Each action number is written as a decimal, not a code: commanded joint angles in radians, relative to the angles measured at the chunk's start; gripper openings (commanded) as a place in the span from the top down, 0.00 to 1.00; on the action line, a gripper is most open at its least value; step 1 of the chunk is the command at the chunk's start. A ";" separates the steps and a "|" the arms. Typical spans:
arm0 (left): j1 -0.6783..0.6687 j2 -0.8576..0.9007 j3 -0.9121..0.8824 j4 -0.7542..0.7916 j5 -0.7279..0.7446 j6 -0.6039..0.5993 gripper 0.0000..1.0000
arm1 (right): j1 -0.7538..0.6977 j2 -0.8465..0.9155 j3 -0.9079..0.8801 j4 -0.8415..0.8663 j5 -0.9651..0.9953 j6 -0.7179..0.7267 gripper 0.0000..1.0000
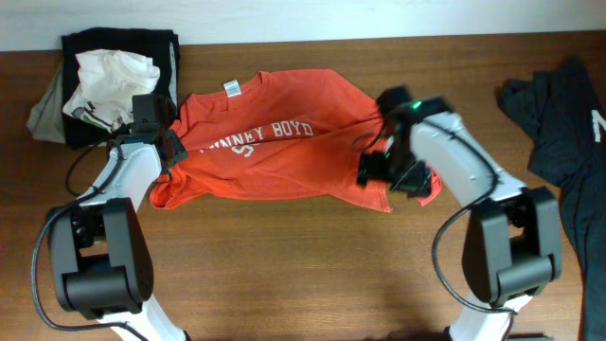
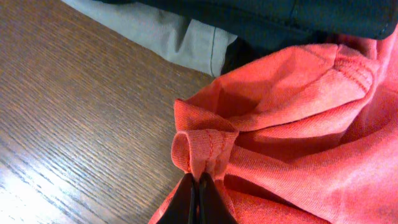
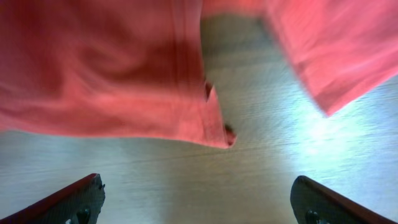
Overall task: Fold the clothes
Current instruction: 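Regrasp the T-shirt's right hem corner with the right gripper, then lift the T-shirt hem with both grippers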
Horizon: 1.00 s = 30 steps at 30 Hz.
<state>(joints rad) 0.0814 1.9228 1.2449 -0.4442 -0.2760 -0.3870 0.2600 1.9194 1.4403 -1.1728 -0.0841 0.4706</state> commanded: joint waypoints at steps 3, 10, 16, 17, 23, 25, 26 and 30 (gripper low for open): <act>0.000 0.010 -0.001 0.001 0.004 -0.013 0.98 | 0.051 -0.006 -0.130 0.098 0.044 0.042 0.01; 0.000 0.010 -0.001 -0.006 0.004 -0.013 0.98 | 0.027 -0.002 -0.239 0.327 0.034 -0.010 0.34; 0.000 0.010 -0.001 -0.010 0.004 -0.013 0.93 | 0.026 0.000 -0.256 0.338 0.084 -0.011 0.36; 0.000 0.010 -0.001 -0.011 0.004 -0.013 0.93 | 0.026 0.000 -0.256 0.338 0.090 -0.011 0.43; 0.000 -0.001 0.008 -0.053 0.004 -0.012 0.91 | 0.024 0.000 -0.256 0.341 0.126 0.068 0.96; 0.000 -0.028 0.022 -0.114 0.004 -0.012 0.91 | 0.006 0.000 -0.255 0.355 0.131 0.097 0.96; 0.000 -0.046 0.028 -0.143 0.003 -0.012 0.91 | -0.012 0.000 -0.254 0.363 0.131 0.102 0.97; 0.000 -0.106 0.029 -0.190 0.004 -0.005 0.86 | -0.144 -0.011 -0.250 0.346 0.097 0.113 0.96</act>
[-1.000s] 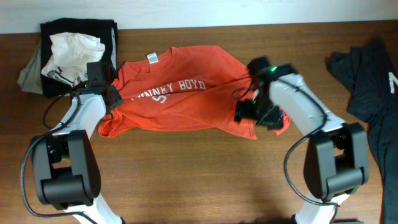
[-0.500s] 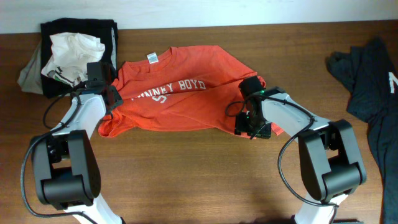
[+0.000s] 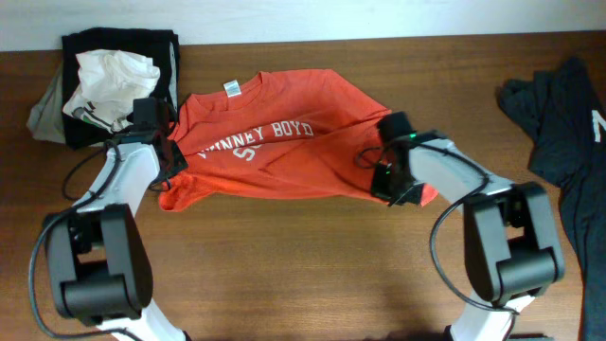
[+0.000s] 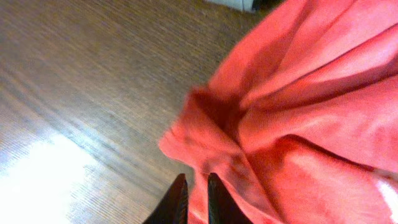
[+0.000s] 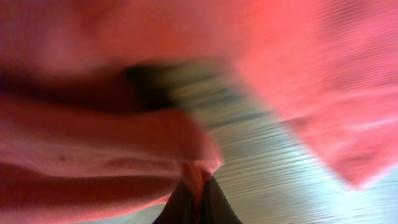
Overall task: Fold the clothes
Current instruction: 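Lift the T-shirt hem with both grippers, then swing the T-shirt up and lay it flat, pulling both grippers apart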
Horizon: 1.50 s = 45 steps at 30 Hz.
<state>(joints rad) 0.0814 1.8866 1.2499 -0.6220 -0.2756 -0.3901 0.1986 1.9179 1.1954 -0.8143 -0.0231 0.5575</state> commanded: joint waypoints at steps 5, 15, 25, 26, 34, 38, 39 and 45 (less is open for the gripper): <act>0.000 -0.069 0.024 -0.053 0.011 -0.002 0.92 | -0.135 -0.011 -0.005 -0.038 0.012 0.023 0.96; 0.000 -0.069 -0.048 -0.122 0.332 -0.038 0.25 | -0.114 -0.011 -0.006 -0.020 0.012 0.004 0.96; 0.000 -0.063 -0.090 -0.011 0.332 -0.201 0.30 | -0.114 -0.011 -0.006 -0.019 0.012 0.000 0.96; 0.000 -0.063 -0.090 -0.011 0.332 -0.201 0.40 | -0.114 -0.011 -0.006 -0.019 0.012 0.000 0.96; 0.000 -0.153 -0.088 -0.052 0.331 -0.143 0.99 | -0.114 -0.094 -0.006 -0.063 -0.005 0.001 0.96; 0.002 -0.418 -0.088 -0.099 0.245 -0.128 0.99 | -0.114 -0.336 -0.006 -0.145 -0.037 0.000 0.96; 0.003 -0.465 -0.088 -0.106 0.245 -0.128 0.99 | -0.114 -0.381 -0.006 -0.155 -0.046 -0.004 0.96; 0.003 -0.693 -0.039 -0.174 0.200 -0.082 0.99 | -0.114 -0.699 0.014 -0.222 -0.048 -0.026 0.96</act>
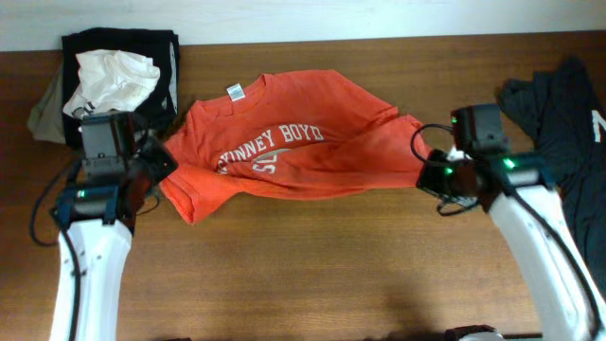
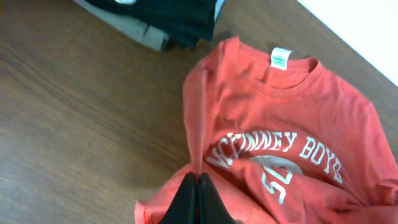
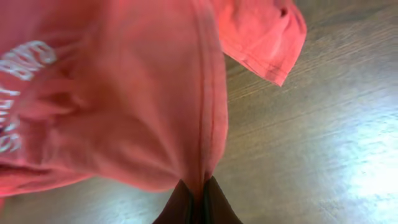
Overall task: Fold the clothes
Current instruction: 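Swing the T-shirt up and lay it flat, pulling both grippers apart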
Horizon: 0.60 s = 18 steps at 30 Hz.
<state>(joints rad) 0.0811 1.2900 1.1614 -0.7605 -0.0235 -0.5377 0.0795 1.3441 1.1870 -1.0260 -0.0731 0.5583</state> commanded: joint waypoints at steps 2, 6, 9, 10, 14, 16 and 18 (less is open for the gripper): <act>0.003 -0.136 0.158 -0.130 -0.098 0.093 0.99 | 0.005 -0.216 0.075 -0.037 0.003 -0.053 0.96; 0.003 -0.142 0.523 -0.377 -0.151 0.115 0.99 | 0.005 -0.289 0.337 -0.208 0.068 -0.054 0.96; 0.003 -0.141 0.827 -0.459 -0.169 0.134 0.99 | 0.005 -0.280 0.615 -0.330 0.155 -0.089 0.96; 0.003 -0.139 0.899 -0.471 -0.169 0.145 0.99 | 0.005 -0.265 0.720 -0.358 0.164 -0.108 0.96; 0.003 -0.122 1.189 -0.517 -0.235 0.174 0.99 | 0.005 -0.189 1.027 -0.471 0.219 -0.118 0.96; 0.003 -0.103 1.263 -0.520 -0.239 0.196 0.99 | 0.005 -0.149 1.108 -0.499 0.222 -0.122 0.96; 0.003 -0.070 1.279 -0.517 -0.249 0.196 0.99 | 0.005 -0.104 1.133 -0.493 0.283 -0.121 0.96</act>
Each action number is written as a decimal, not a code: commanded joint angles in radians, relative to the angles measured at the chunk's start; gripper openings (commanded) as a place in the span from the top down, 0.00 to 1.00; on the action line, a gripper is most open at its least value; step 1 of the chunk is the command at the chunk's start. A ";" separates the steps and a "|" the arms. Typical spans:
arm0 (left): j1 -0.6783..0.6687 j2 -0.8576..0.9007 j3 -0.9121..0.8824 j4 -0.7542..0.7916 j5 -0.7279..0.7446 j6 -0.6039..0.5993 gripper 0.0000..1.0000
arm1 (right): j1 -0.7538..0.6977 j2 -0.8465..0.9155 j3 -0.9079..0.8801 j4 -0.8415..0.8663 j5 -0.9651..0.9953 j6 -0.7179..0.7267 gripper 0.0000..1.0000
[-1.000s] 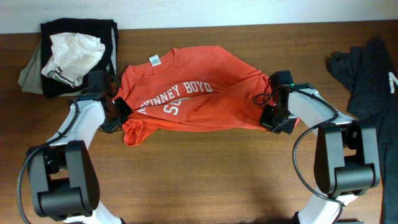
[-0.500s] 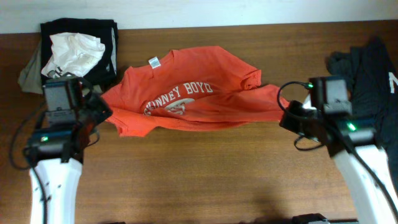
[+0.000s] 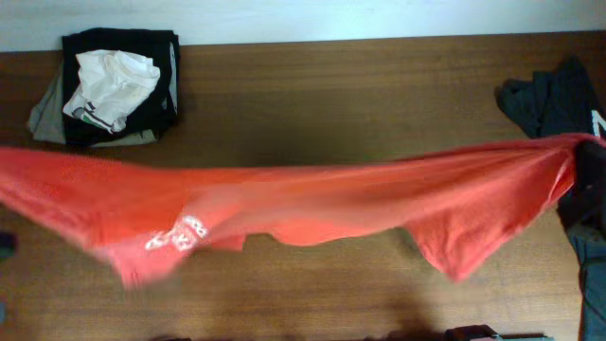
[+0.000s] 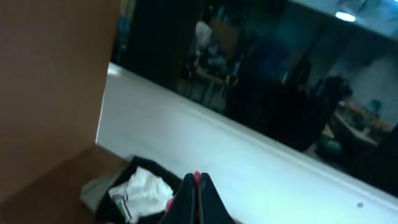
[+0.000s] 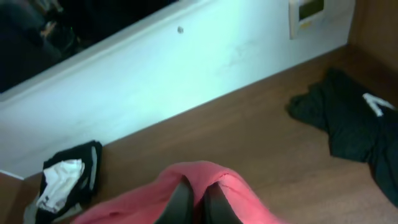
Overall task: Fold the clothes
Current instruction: 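Swing the T-shirt up and lay it flat, pulling both grippers apart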
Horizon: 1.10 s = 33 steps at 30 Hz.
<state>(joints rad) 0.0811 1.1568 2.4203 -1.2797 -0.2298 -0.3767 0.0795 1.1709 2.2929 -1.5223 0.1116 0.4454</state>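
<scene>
The orange T-shirt (image 3: 331, 204) hangs stretched in the air across the whole table, blurred, from the left edge to the right edge of the overhead view, with white lettering low on the left. Both arms are out of the overhead view. My left gripper (image 4: 197, 182) is shut, with a sliver of orange cloth (image 4: 196, 176) pinched at its tips. My right gripper (image 5: 198, 191) is shut on a fold of the shirt (image 5: 245, 193), which drapes over its fingers.
A stack of folded dark and white clothes (image 3: 114, 80) sits at the table's back left corner, also seen as the stack (image 5: 65, 180). A crumpled dark garment (image 3: 559, 104) lies at the right edge. The wooden table (image 3: 312, 104) meets a white wall behind.
Both grippers have moved up and outward beyond the overhead view, still shut on the shirt. The shirt has left the table and is now pulled taut in the air.
The shirt lay crumpled on the table, my left gripper shut on its left side and my right gripper open by its right side. Then the right gripper was shut on the right side. Then both had drawn apart. Now the shirt hangs stretched above the table.
</scene>
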 commanded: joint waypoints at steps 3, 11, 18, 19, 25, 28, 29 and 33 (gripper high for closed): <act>0.003 0.185 0.020 0.016 -0.048 0.042 0.99 | 0.005 0.150 0.027 0.032 0.222 0.011 0.96; -0.004 0.812 0.020 0.253 -0.014 0.042 0.99 | -0.017 0.646 0.027 0.246 0.260 0.030 0.96; -0.084 1.231 0.020 0.532 0.122 0.042 0.71 | -0.076 0.998 0.027 0.438 0.259 0.030 0.79; -0.096 1.262 0.020 0.556 0.121 0.042 0.36 | -0.080 1.031 0.027 0.451 0.259 0.030 0.42; -0.131 1.291 0.039 0.518 0.122 0.042 0.01 | -0.097 1.038 0.045 0.356 0.258 -0.046 0.01; -0.130 1.172 0.074 0.350 0.121 0.042 0.01 | -0.113 0.962 0.087 0.238 0.230 -0.046 0.01; -0.131 1.133 0.075 0.301 0.121 0.042 0.01 | -0.117 0.932 0.098 0.197 0.220 -0.046 0.01; -0.130 0.949 0.075 0.021 0.118 0.043 0.01 | -0.120 0.814 0.102 0.072 0.117 -0.046 0.01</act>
<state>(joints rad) -0.0532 2.2562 2.4638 -1.1458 -0.1089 -0.3393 -0.0368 2.0892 2.3676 -1.3937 0.3054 0.4061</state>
